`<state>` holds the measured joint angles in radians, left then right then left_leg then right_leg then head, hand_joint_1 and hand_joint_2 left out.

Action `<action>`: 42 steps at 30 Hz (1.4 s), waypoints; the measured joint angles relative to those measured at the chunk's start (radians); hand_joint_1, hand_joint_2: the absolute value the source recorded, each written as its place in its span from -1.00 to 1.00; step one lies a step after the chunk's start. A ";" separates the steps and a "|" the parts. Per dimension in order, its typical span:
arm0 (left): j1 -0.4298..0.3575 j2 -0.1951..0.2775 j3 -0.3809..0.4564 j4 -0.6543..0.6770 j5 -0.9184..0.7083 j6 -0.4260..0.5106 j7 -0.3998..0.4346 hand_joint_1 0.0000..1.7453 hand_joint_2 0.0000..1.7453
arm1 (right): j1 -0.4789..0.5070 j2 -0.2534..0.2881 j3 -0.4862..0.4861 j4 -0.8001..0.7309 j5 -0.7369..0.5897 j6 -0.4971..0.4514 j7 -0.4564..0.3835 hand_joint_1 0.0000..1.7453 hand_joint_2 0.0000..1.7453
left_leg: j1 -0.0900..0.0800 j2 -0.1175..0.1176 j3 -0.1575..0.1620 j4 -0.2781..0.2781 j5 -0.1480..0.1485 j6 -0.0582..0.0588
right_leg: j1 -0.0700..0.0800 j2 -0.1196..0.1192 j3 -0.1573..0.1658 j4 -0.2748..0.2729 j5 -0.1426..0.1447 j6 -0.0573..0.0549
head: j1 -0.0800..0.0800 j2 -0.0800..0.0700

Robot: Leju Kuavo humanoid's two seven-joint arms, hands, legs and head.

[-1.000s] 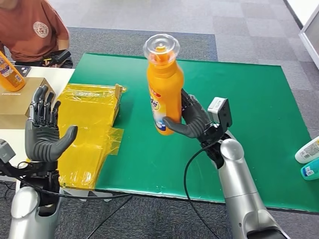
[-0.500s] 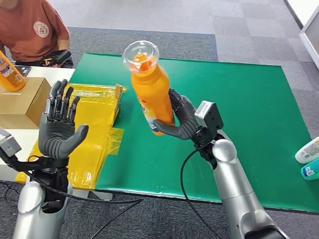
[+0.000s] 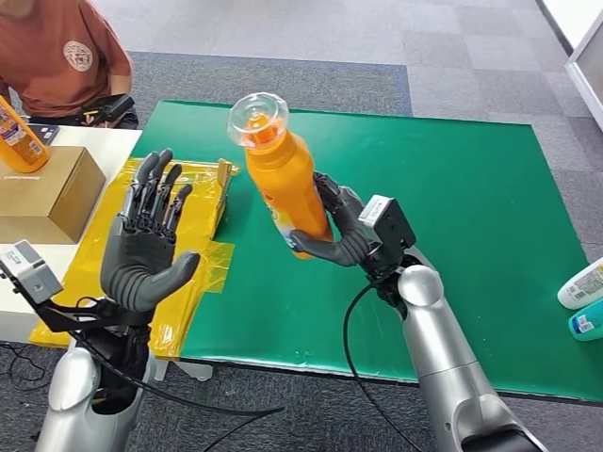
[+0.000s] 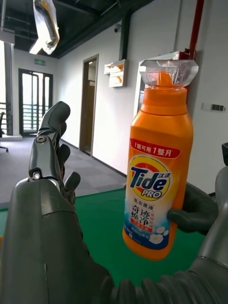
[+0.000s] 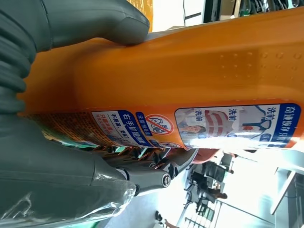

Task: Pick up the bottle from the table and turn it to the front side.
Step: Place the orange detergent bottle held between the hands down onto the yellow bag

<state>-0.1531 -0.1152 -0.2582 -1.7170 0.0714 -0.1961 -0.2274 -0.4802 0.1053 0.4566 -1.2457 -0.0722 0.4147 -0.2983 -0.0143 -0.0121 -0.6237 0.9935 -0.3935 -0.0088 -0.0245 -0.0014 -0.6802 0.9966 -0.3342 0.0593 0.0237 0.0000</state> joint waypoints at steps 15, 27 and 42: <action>-0.032 0.009 -0.060 -0.003 -0.017 0.026 0.015 -1.00 1.00 | -0.019 0.001 -0.002 0.009 0.053 -0.004 -0.019 1.00 1.00 | 0.000 0.000 0.000 0.000 0.000 0.000 | 0.000 0.000 0.000 0.000 0.000 0.000 | 0.000 0.000; -0.062 0.022 -0.078 -0.006 0.018 0.011 0.030 -1.00 1.00 | -0.003 0.005 0.039 -0.035 0.083 0.014 -0.033 1.00 1.00 | 0.000 0.000 0.000 0.000 0.000 0.000 | 0.000 0.000 0.000 0.000 0.000 0.000 | 0.000 0.000; -0.103 0.022 -0.152 -0.013 0.013 0.037 0.047 -1.00 1.00 | 0.013 0.005 0.053 -0.053 0.101 0.008 -0.054 1.00 1.00 | 0.000 0.000 0.000 0.000 0.000 -0.001 | 0.000 0.000 -0.001 0.000 0.001 0.000 | 0.000 0.000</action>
<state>-0.2565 -0.0936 -0.4101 -1.7296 0.0843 -0.1587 -0.1801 -0.4671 0.1103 0.5096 -1.2988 0.0285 0.4224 -0.3523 -0.0141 -0.0120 -0.6237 0.9935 -0.3931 -0.0094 -0.0242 -0.0013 -0.6807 0.9967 -0.3337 0.0588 0.0237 0.0000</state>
